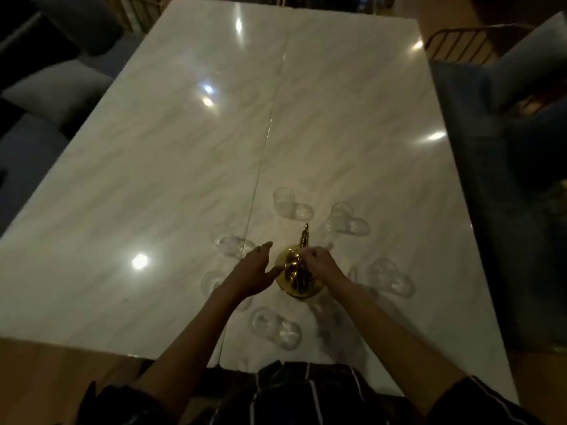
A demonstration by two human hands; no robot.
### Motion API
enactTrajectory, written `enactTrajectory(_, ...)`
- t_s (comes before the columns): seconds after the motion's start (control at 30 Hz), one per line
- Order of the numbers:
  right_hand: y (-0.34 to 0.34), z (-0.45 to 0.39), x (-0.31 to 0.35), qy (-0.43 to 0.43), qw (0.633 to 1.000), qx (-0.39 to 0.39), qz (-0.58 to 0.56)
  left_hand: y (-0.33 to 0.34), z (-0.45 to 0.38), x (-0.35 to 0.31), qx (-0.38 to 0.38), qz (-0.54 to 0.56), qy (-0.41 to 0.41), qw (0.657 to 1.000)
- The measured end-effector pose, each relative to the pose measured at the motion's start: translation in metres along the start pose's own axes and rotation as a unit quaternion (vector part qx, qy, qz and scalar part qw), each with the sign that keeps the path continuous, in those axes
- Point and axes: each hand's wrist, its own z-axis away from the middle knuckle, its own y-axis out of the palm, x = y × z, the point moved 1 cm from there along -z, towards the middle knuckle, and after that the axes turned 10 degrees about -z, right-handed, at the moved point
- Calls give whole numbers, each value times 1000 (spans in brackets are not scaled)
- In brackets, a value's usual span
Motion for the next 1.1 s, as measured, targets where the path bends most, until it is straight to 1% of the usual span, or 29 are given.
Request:
enactTrajectory(0.17, 9, -11, 1, 47, 990, 5, -136, 19, 8, 4, -29, 41, -36, 998)
enactTrajectory(0.33, 17, -17, -2, 45, 993, -18, -110, 35, 22, 7, -53, 69, -53, 995)
enactTrajectory(0.43, 19, -16, 3, 48, 995, -15, -82, 39, 27, 7, -70, 85, -48, 993)
enactTrajectory(0.57, 13, -9, 4, 42, 994, -10, -96, 37, 30, 13, -80, 92, -29, 992)
enactTrajectory(0.7, 6, 0, 7, 22, 996, -29, -80, 29, 32, 29, -77, 86, 10, 993)
enactTrajectory(0.8, 5, 18, 16, -26, 997, -55, -46, 21, 37, 39, -84, 90, 51, 991)
enactTrajectory(0.9, 7, 51, 27, -84, 994, -77, 6, 14, 43, 45, -99, 86, 114, 985)
enactTrajectory(1.0, 7, 85, 37, -126, 986, -104, 33, 8, 51, 47, -115, 69, 179, 975)
enactTrajectory(1.1, 10, 118, 43, -141, 979, -140, 39, 8, 65, 42, -119, 59, 248, 959)
